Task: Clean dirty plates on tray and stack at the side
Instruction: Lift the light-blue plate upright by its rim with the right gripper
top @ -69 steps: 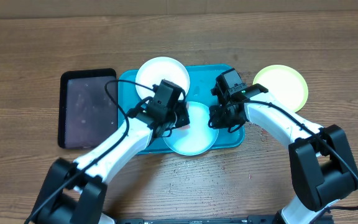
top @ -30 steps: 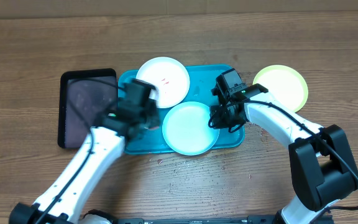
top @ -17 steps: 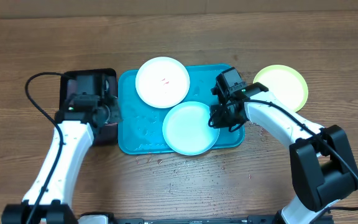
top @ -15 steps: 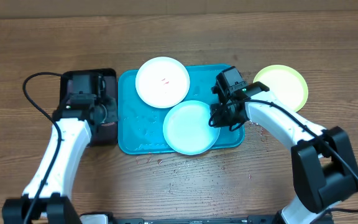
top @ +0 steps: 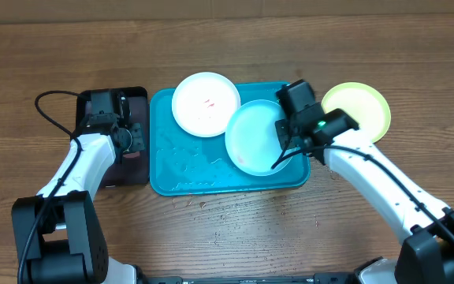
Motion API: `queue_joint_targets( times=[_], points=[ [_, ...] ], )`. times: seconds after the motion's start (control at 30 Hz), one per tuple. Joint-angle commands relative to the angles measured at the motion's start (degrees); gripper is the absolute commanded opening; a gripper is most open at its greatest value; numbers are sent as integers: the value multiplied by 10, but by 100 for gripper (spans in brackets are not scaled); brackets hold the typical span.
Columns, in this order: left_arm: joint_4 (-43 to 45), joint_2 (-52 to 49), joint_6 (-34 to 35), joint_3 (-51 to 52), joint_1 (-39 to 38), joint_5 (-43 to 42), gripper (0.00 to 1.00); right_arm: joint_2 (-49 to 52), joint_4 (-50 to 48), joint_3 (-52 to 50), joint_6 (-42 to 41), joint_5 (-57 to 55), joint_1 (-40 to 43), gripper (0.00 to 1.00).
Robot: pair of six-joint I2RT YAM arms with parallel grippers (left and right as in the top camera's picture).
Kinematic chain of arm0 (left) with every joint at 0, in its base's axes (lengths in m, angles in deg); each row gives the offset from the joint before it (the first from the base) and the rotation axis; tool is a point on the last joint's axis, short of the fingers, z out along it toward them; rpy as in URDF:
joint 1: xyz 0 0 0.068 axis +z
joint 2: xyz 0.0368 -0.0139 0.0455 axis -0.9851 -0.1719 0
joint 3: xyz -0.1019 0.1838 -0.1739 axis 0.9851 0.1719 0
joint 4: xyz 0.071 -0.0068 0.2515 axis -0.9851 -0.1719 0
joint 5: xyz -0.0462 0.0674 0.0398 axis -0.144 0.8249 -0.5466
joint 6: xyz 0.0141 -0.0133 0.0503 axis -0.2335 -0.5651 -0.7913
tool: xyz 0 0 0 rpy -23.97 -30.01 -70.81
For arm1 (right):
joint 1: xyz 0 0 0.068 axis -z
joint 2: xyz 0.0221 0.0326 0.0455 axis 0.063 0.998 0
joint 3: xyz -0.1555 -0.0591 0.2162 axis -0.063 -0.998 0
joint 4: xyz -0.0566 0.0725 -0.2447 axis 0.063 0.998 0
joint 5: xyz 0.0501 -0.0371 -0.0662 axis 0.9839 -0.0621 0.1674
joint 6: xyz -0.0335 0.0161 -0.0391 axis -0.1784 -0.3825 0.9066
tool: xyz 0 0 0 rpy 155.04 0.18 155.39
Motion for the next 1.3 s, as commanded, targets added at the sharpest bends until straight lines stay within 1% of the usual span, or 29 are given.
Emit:
queue_joint_targets(
  times=[0.0, 0.07, 0.2, 0.23, 0.27, 0.43, 0.53, 0.73, 0.77, 0.83, 1.0, 1.2, 1.27],
  points=[
    [9, -3, -29, -6, 3, 27, 6, -20, -16, 15, 7, -184, -49, 4],
    [9, -3, -36, -6, 3, 36, 7, -20, -27, 15, 7, -236, -73, 4],
    [9, -4, -71, -6, 3, 39, 9, -20, -54, 15, 9, -327, -123, 4],
    [9, -6, -71, -6, 3, 46, 13, -20, -60, 15, 9, -348, -136, 3],
    [10, -7, -71, -6, 3, 53, 14, -20, -67, 15, 9, -371, -148, 4],
    [9, -10, -71, -6, 3, 54, 14, -20, -92, 15, 9, -467, -193, 4],
    [10, -10, -70, -6, 3, 54, 15, -20, -96, 15, 9, -503, -211, 4],
    [9, -10, -68, -6, 3, 54, 18, -20, -107, 15, 9, -555, -232, 4],
    [9, -10, -68, -6, 3, 54, 20, -20, -107, 15, 9, -558, -233, 4],
    [9, -10, -68, -6, 3, 54, 24, -20, -107, 15, 9, -562, -233, 4],
    [9, -10, -68, -6, 3, 54, 24, -20, -107, 15, 9, -562, -233, 4],
    [8, -10, -68, -6, 3, 54, 31, -20, -110, 15, 9, -562, -233, 4],
    [8, -10, -68, -6, 3, 54, 31, -20, -113, 15, 9, -562, -233, 4]
  ],
)
